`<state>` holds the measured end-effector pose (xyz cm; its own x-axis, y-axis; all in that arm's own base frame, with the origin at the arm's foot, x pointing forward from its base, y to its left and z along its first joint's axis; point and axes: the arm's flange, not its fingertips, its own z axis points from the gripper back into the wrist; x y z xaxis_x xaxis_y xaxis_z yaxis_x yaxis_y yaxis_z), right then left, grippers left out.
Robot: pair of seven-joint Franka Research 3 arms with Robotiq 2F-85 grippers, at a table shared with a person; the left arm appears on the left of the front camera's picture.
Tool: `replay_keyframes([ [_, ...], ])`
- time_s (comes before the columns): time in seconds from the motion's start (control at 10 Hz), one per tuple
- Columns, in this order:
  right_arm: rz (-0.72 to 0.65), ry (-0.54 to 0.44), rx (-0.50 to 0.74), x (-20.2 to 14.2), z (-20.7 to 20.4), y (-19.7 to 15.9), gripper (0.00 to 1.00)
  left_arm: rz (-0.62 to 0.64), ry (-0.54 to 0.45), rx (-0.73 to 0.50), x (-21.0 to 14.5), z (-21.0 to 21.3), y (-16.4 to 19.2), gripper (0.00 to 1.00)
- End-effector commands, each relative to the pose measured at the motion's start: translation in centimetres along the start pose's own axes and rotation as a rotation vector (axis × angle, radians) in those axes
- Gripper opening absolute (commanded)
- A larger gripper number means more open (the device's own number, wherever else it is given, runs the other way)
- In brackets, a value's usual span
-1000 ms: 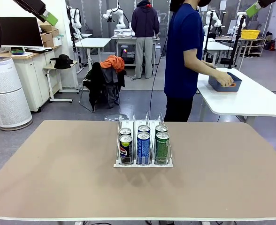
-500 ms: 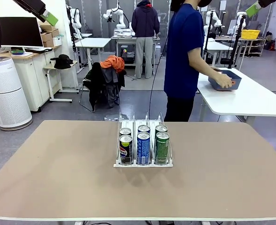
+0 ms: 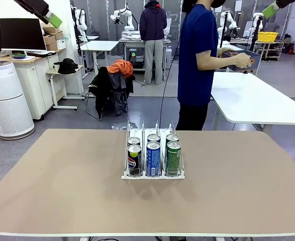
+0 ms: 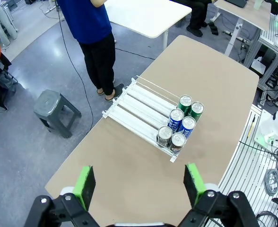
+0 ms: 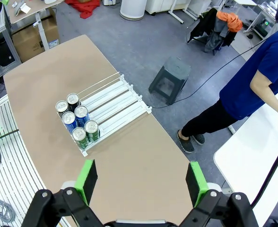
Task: Fill the beverage cans into the dispenser.
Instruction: Pick up the Sprite handed by the human.
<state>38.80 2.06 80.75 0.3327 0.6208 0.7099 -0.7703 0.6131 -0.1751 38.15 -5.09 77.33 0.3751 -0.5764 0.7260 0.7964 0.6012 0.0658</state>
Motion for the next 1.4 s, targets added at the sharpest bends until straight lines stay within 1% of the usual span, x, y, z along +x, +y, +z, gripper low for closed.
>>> replay_keyframes([
  [0.0, 0.002, 0.001, 0.001, 0.1, -0.07, 0.12, 1.0, -0.001, 0.005, 0.003, -0.04, -0.06, -0.11, 1.0],
  [1.3, 0.002, 0.001, 0.001, 0.1, -0.07, 0.12, 1.0, -0.001, 0.005, 0.003, -0.04, -0.06, -0.11, 1.0],
])
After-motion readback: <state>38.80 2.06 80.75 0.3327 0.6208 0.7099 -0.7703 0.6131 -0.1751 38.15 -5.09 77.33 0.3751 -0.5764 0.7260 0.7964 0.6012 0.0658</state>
